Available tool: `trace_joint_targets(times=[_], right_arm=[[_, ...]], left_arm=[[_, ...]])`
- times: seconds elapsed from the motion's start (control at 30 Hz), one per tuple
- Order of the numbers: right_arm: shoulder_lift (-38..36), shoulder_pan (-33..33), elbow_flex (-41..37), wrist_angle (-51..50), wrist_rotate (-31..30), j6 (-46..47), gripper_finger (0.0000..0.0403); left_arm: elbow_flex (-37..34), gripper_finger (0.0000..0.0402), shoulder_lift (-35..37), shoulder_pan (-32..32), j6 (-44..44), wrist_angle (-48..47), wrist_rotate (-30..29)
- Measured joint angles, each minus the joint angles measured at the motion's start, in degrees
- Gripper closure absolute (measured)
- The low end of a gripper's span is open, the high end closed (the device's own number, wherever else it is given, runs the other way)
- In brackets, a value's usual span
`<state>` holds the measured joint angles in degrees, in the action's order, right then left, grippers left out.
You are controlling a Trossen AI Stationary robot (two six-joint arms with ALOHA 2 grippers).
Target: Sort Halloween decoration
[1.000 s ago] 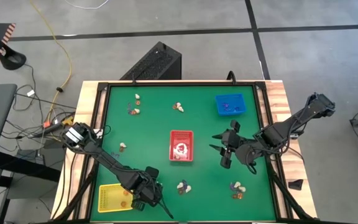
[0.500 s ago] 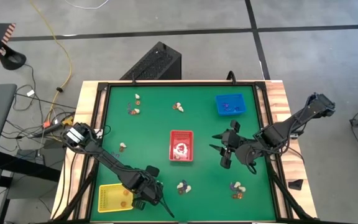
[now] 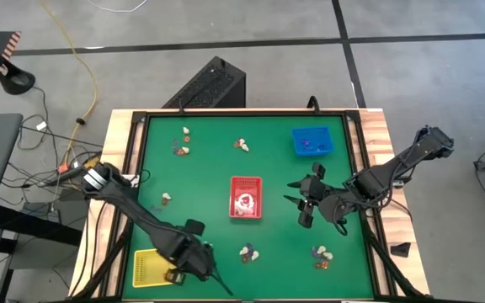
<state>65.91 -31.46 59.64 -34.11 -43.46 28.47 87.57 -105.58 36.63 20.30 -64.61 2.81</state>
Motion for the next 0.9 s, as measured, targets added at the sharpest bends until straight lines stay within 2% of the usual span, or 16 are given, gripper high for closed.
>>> trace_joint_targets(times=[0.2, 0.4, 0.53, 0.7, 0.9], right_arm=[[0.0, -0.1, 0.0, -0.1, 0.9, 0.1, 0.0207], [0.0, -0.9, 0.0, 0.0, 1.2, 0.2, 0.0207], [0.0, -1.2, 0.0, 0.3, 1.2, 0.1, 0.0207], [0.0, -0.2, 0.0, 0.3, 1.2, -0.5, 0.0207], [0.0, 1.5, 0.0, 0.3, 1.1, -2.0, 0.0207]], left_arm=[[0.0, 0.0312, 4.4, 5.5, 14.7, -2.1, 1.2], [-1.8, 0.0312, 5.2, 10.4, 21.8, -2.6, -0.9], [-5.6, 0.0312, 5.2, 10.7, 27.9, -1.0, 1.3], [-10.5, 0.0306, 5.2, 10.6, 29.7, -0.3, 6.7], [-11.2, 0.0271, 5.2, 10.1, 29.7, 1.0, 6.4]])
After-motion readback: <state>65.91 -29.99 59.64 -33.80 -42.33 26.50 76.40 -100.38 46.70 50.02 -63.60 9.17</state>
